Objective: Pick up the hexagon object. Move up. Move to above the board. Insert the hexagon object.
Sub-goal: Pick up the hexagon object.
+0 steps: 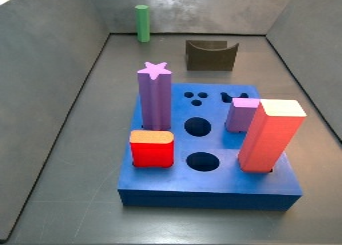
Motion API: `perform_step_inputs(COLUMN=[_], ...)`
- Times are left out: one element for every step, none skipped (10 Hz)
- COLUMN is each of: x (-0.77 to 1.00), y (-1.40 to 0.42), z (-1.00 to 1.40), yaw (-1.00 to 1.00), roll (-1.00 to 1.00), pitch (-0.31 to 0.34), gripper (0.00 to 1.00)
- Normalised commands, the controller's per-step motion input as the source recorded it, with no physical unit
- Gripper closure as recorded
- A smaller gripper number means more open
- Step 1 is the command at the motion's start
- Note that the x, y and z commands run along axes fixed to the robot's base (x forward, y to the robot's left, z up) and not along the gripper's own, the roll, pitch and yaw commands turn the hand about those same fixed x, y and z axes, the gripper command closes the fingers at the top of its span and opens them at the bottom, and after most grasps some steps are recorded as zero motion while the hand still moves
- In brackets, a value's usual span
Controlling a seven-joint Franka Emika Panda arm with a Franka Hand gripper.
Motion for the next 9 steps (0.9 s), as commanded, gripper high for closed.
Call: perform_step_inputs(x=[-0.02, -0.56, -0.66, -0.66, -0.73, -0.74, -0.47, -0.03, 0.00], y=[0.07, 0.45, 0.79, 0.88, 0.82, 0.83, 0.79, 0.61, 0.36], z=[0.00, -0.02, -0.16, -0.15, -0.18, -0.21, -0.30, -0.34, -0.33], yaw=[0.00, 0.18, 0.06, 0.00, 0.00, 0.00, 0.00, -0.35, -0.60], roll=[0.00, 0.02, 0.00, 0.01, 0.03, 0.02, 0.00, -0.01, -0.03], pitch=[0.000, -0.041, -0.084, -0.011, -0.016, -0.024, -0.023, 0.003, 0.010], gripper=[0.00, 0.00, 0.00, 0.00, 0.00, 0.00, 0.00, 0.00, 0.00])
